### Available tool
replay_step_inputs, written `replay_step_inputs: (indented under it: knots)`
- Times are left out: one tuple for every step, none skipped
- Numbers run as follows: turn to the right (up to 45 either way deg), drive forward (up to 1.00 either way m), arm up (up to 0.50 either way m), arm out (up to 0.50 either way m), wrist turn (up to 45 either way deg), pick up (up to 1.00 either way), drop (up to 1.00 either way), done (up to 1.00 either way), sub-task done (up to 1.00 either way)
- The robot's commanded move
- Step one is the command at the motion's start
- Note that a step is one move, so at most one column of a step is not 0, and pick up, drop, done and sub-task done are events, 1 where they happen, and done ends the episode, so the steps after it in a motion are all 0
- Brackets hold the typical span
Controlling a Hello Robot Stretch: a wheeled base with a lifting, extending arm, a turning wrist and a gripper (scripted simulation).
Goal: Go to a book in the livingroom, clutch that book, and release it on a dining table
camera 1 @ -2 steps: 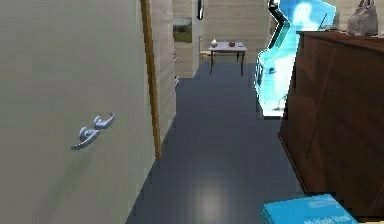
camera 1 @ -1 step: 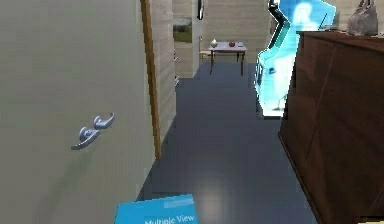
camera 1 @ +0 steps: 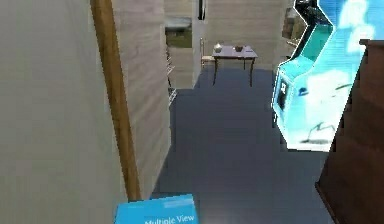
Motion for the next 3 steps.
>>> replay_step_inputs:
  knots:
    - [12.0,0.0,0.0,0.0,0.0,0.0,0.0,0.0,0.0]
    - [0.0,1.0,0.0,0.0,0.0,0.0,0.0,0.0,0.0]
    - [0.0,1.0,0.0,0.0,0.0,0.0,0.0,0.0,0.0]
